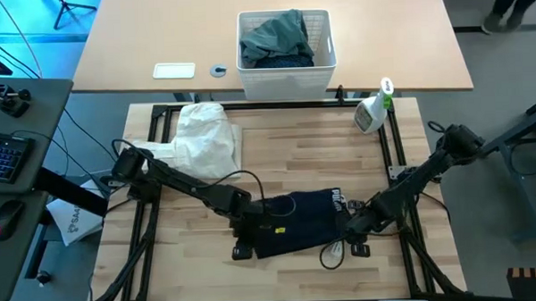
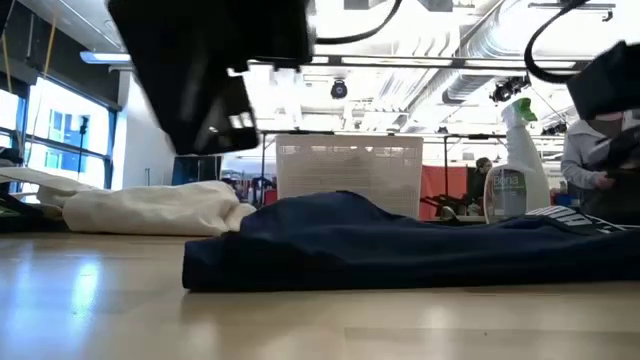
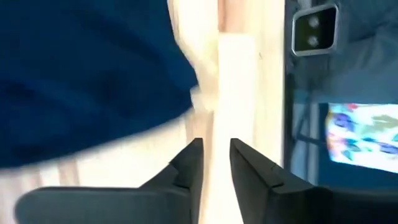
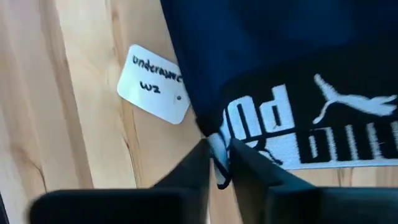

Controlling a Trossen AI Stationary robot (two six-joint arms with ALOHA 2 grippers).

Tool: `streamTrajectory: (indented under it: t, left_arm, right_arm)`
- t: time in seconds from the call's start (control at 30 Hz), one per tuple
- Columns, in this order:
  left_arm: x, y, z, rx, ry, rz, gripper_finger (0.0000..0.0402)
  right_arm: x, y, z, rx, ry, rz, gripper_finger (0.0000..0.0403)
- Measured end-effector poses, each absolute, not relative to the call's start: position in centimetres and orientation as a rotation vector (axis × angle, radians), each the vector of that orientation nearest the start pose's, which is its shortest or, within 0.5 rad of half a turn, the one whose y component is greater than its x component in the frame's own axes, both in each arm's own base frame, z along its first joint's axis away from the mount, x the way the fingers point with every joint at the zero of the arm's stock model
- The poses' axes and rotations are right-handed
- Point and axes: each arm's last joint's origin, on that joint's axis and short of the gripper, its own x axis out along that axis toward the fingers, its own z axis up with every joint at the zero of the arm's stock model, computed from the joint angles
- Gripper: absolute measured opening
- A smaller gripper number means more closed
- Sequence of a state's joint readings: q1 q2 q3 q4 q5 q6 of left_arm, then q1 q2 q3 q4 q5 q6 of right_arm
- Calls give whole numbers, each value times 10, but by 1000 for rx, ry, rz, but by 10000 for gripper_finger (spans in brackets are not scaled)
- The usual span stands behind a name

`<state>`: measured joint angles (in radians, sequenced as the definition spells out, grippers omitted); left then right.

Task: Fold Laundry from Bin
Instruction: Fold the blue boxer short

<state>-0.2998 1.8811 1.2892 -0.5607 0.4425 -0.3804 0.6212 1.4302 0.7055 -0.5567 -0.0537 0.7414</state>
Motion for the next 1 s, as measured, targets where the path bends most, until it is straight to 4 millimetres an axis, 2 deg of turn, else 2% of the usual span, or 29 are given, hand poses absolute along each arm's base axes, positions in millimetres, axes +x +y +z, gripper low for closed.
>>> streamTrajectory:
  t: [0.17, 0.3, 0.4, 0.57, 0.7, 0.83, 0.93, 1.0]
  left_arm:
    - [343, -111, 193, -469, 1384, -324, 90]
    - [337, -103, 196, -434, 1402, -132, 92]
    - [342, -92, 196, -498, 1372, -8, 93]
    - [356, -68, 183, -586, 1287, 256, 101]
    - [368, -59, 177, -607, 1197, 310, 104]
    - [378, -61, 158, -576, 1199, 273, 99]
    - [377, -63, 138, -520, 1273, 275, 91]
    - [377, -64, 134, -489, 1302, 264, 85]
  right_arm:
    - [191, 133, 154, 319, 1416, 94, 123]
    - [188, 126, 173, 399, 1363, 118, 171]
    - [184, 116, 192, 476, 1273, 80, 185]
    - [182, 96, 214, 561, 1084, -71, 182]
    - [191, 85, 216, 583, 982, -184, 165]
    - [208, 77, 204, 563, 982, -218, 140]
    - [219, 72, 188, 532, 1033, -268, 118]
    - [226, 68, 174, 511, 1091, -293, 102]
